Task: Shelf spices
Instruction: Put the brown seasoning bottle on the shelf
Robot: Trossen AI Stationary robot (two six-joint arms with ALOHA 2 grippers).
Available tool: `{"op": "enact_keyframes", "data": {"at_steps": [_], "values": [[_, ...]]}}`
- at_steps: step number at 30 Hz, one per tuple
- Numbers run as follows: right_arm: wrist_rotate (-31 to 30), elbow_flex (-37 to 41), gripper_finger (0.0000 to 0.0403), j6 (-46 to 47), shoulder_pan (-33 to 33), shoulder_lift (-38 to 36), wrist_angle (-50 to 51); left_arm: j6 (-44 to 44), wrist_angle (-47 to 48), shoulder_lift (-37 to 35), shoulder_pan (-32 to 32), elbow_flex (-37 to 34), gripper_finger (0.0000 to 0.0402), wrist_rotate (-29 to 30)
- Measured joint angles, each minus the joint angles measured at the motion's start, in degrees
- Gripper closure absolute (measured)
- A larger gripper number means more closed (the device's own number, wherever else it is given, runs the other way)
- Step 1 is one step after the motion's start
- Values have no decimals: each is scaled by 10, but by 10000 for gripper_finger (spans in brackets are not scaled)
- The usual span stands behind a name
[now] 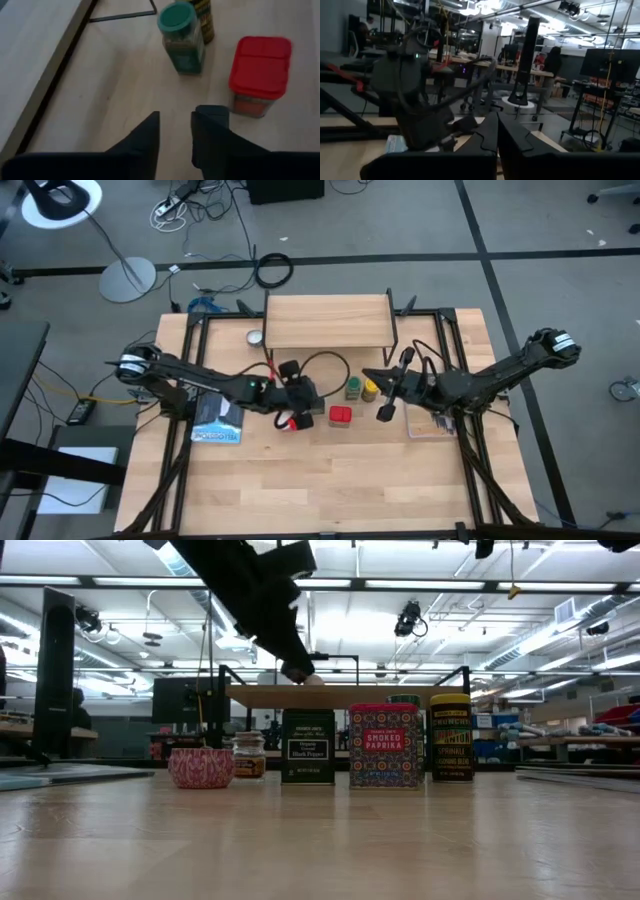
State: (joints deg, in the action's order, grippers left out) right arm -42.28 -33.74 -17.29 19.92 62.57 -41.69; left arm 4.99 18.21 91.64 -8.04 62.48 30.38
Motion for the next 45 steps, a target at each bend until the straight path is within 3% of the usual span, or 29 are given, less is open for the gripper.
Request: {"op": "enact_keyframes", "data": {"at_steps": [5, 9, 23, 28, 35, 38, 45], "values": [[0, 0, 401, -2, 0, 0, 3, 6, 12, 1, 17, 0, 353, 19], [3, 0, 401, -3, 0, 0, 3, 13, 36, 1, 31, 0, 392, 1], [16, 0, 402, -59, -3, 0, -3, -5, 56, 1, 34, 0, 388, -51], [15, 0, 397, -59, -3, 0, -3, -4, 58, 1, 31, 0, 358, -48], [13, 0, 374, -70, -17, -1, -2, 3, 59, 1, 20, 0, 278, -44], [11, 0, 365, -70, -21, -1, -2, 18, 106, 1, 15, 0, 248, -77], [11, 0, 355, -69, -21, -1, -2, 51, 229, 1, 1, 0, 201, -78]]}}
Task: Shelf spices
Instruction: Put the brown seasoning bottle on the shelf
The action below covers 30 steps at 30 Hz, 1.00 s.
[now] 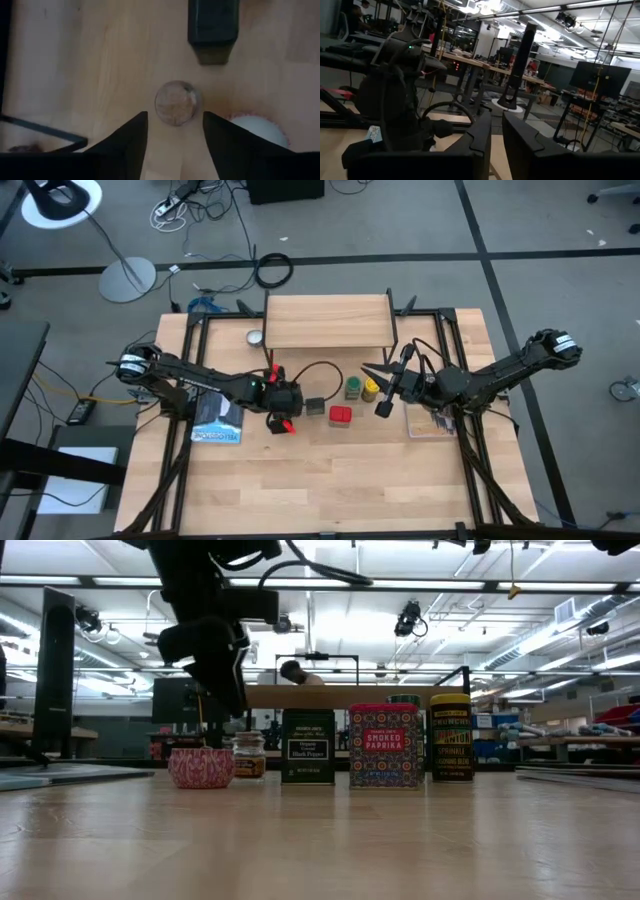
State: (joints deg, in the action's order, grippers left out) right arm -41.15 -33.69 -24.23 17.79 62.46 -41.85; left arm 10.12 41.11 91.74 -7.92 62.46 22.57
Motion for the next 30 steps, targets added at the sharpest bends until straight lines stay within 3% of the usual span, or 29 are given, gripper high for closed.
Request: {"op": "enact_keyframes", "data": {"at_steps": [8, 16, 20, 30], "values": [[0, 0, 357, 4, -4, 0, 1, -8, -17, 0, 8, 0, 160, -12], [0, 0, 360, 4, -3, 0, 1, -6, -37, 0, 34, 0, 117, -74], [1, 0, 363, 4, -3, 0, 6, -7, -35, 6, 47, 0, 96, -76], [1, 0, 365, 4, -3, 0, 9, -23, -51, 60, 65, 0, 93, -101]]}}
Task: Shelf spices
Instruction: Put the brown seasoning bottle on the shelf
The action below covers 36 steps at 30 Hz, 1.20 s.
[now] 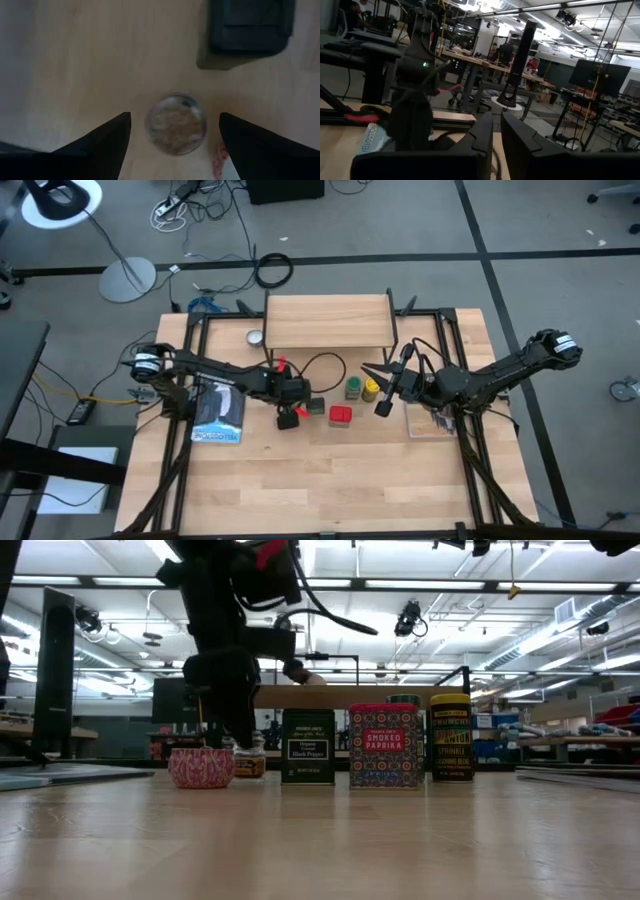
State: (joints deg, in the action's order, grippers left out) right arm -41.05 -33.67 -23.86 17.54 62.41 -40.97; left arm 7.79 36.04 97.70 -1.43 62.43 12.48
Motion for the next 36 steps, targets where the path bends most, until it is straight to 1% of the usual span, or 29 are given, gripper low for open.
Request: {"op": "enact_keyframes", "data": {"at_steps": [4, 7, 10, 15, 16, 23, 27, 32, 36], "values": [[0, 0, 367, 0, 0, 0, 1, -2, -11, 9, 0, 0, 96, -1], [0, 0, 367, 0, 0, 0, 2, -2, -11, 9, 0, 0, 114, 0], [0, 0, 368, 0, 0, 0, 4, -2, -10, 9, 0, 0, 153, 3], [0, 0, 368, 0, 0, 0, 4, -14, -7, 8, 0, 1, 240, 6], [0, 0, 369, 0, 0, 0, 4, -15, -7, 8, 0, 1, 247, 9], [0, 0, 371, 0, 0, 0, 4, -17, -3, 6, 0, 1, 247, 13], [0, 0, 369, 0, 0, 0, 4, -17, 19, -5, 0, 3, 247, 14], [0, 0, 371, 0, 0, 0, 4, -15, 94, -17, -2, 46, 247, 50], [0, 0, 373, 0, 0, 0, 4, -19, 110, -34, -5, 77, 247, 62]]}}
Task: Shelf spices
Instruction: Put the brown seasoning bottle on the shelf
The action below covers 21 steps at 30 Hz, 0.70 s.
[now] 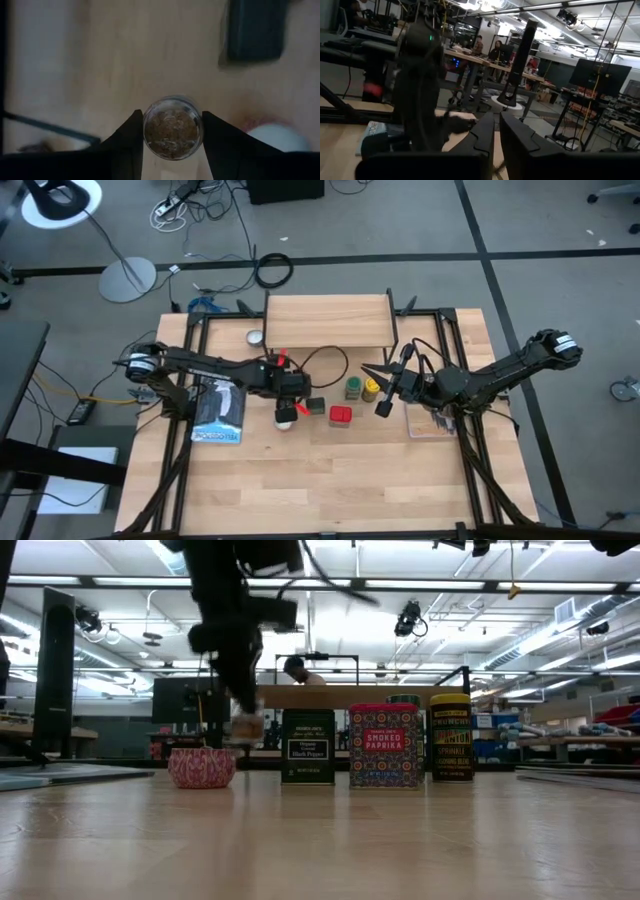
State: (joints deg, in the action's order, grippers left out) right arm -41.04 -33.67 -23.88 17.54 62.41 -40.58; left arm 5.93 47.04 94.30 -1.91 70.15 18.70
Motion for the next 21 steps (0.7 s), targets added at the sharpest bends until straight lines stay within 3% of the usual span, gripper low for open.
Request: {"op": "enact_keyframes", "data": {"at_steps": [12, 21], "values": [[0, 0, 373, -3, 0, 0, 3, -63, 29, -72, -39, 125, 247, 21], [0, 0, 372, -3, 0, 0, 7, -202, 6, -134, -114, 229, 247, 22]]}}
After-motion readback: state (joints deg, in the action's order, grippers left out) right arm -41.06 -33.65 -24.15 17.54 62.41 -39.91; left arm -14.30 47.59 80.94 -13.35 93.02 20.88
